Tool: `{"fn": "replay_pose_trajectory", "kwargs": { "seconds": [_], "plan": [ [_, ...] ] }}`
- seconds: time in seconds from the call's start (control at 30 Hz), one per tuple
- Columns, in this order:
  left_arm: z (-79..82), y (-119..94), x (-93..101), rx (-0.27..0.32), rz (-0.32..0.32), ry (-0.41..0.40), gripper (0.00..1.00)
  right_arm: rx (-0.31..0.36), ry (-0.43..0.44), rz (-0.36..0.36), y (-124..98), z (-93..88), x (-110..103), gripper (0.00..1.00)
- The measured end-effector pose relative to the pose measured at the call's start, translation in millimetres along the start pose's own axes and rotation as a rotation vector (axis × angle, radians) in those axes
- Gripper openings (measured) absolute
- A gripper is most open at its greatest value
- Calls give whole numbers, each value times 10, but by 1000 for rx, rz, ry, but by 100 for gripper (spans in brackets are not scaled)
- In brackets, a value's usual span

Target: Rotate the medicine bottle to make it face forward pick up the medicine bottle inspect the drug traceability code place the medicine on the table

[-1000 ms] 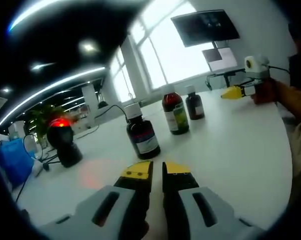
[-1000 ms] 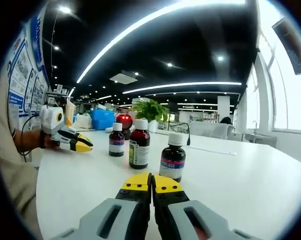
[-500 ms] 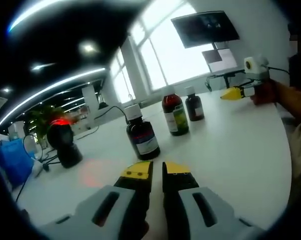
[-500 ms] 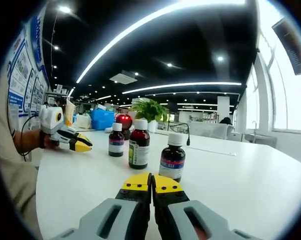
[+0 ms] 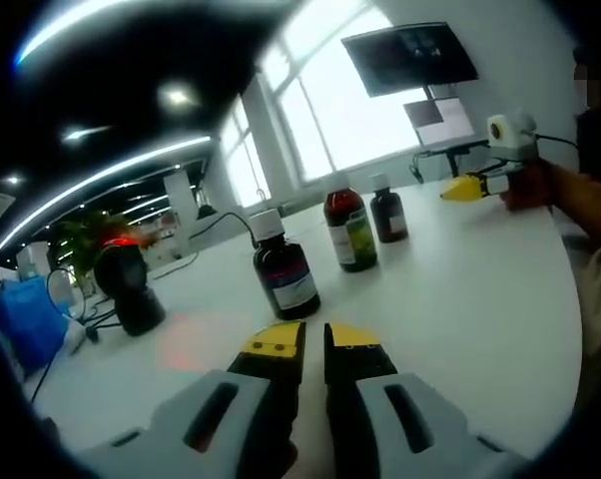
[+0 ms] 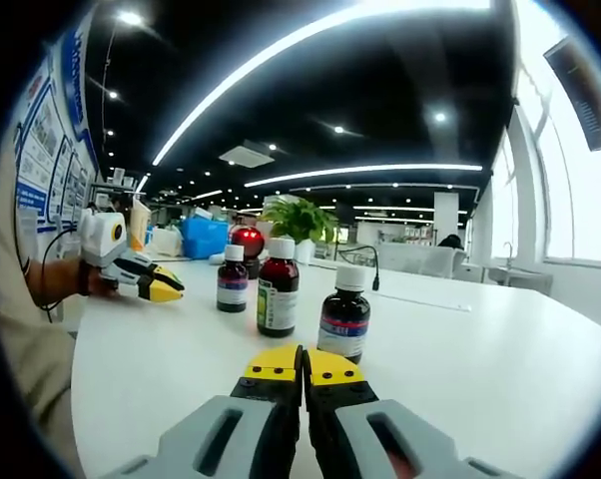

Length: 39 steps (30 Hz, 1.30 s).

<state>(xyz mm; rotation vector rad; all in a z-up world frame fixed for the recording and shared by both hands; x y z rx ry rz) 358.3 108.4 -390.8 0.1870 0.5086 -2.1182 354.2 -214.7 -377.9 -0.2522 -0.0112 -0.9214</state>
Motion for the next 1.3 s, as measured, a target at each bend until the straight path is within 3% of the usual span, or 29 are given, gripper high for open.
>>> {"fn": "replay_pose_trajectory", "kwargs": {
  "seconds": [1.3],
  "plan": [
    [13, -24, -12, 16, 15, -11, 0, -9, -26, 0, 4, -2, -35, 0]
  ]
}}
Point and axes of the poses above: the point that each gripper's makers call its tool centre point, and the gripper's own axes: y roughly forward along the fingers, x roughly to its right, z roughly out of its top, the point moved 8 cm from there along -y, roughly backward along the fingers, and after that the axes turned 10 degrees about -x, right-handed, at the moved point
